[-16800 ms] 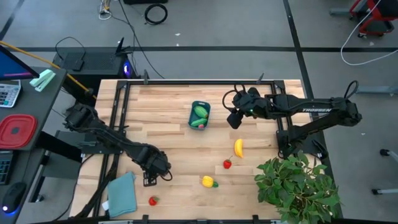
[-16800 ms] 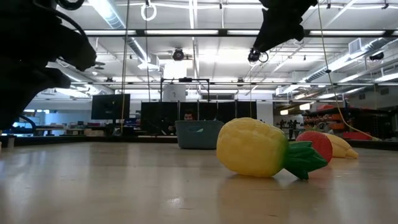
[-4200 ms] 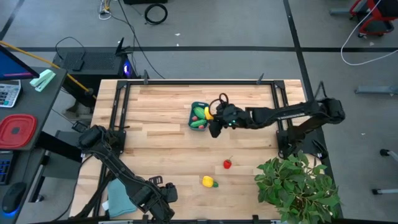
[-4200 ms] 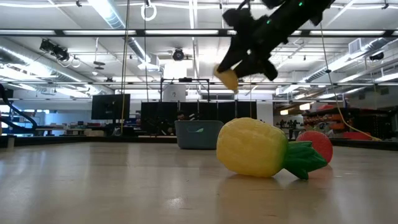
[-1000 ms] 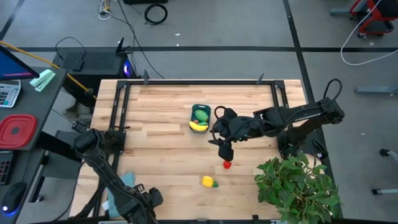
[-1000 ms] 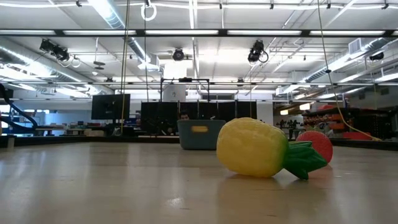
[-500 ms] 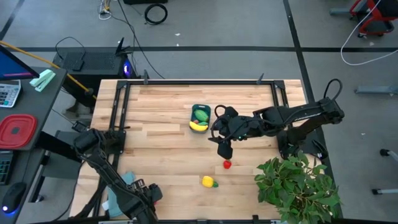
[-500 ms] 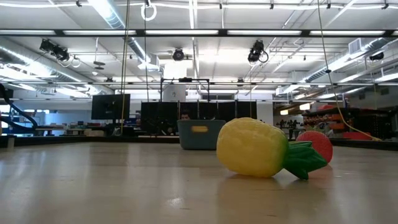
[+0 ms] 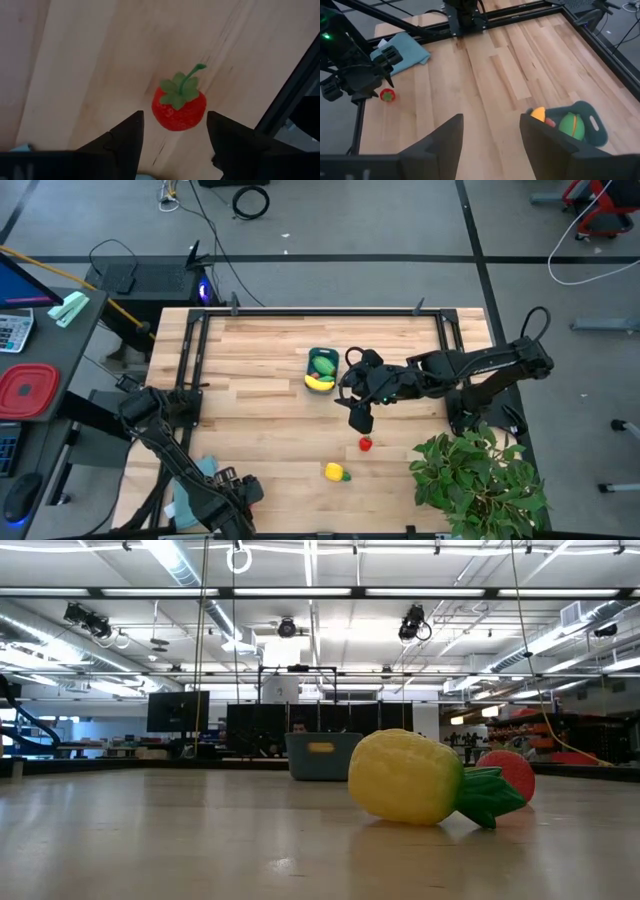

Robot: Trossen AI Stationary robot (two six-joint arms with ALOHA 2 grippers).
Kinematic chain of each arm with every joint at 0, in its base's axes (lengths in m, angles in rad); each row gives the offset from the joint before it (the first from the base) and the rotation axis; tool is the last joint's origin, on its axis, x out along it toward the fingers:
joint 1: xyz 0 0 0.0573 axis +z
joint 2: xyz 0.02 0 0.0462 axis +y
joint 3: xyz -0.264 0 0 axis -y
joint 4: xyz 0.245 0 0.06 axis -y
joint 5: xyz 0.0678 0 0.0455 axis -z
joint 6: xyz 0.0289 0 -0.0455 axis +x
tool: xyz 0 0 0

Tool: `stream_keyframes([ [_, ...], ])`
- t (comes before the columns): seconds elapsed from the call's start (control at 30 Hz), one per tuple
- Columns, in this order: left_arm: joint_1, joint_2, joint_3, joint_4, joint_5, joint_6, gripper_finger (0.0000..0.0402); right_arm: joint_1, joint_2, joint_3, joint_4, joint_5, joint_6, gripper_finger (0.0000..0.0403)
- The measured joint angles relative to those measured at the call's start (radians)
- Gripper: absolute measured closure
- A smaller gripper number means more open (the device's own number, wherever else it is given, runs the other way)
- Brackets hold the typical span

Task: Pick and placing Produce into tupperware
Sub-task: Put the bottom red strawberry into the blue bin

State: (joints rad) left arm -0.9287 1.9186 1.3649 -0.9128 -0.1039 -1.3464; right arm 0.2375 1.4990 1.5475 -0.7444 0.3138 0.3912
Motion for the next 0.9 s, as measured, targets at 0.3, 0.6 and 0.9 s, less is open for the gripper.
stream_keyframes([
  [0.3, 0.001, 0.002, 0.0, 0.019, -0.008, -0.001, 0.0167, 0.0, 0.0, 0.0, 0.0, 0.0, -0.001, 0.0198],
  [0.6, 0.011, 0.046, 0.001, 0.038, -0.028, 0.0, 0.0159, 0.0, 0.0, 0.0, -0.004, 0.0, -0.002, 0.0198],
  [0.9, 0.011, 0.073, 0.001, 0.036, -0.023, -0.003, 0.0161, 0.0, 0.0, 0.0, -0.013, 0.0, -0.002, 0.0198],
])
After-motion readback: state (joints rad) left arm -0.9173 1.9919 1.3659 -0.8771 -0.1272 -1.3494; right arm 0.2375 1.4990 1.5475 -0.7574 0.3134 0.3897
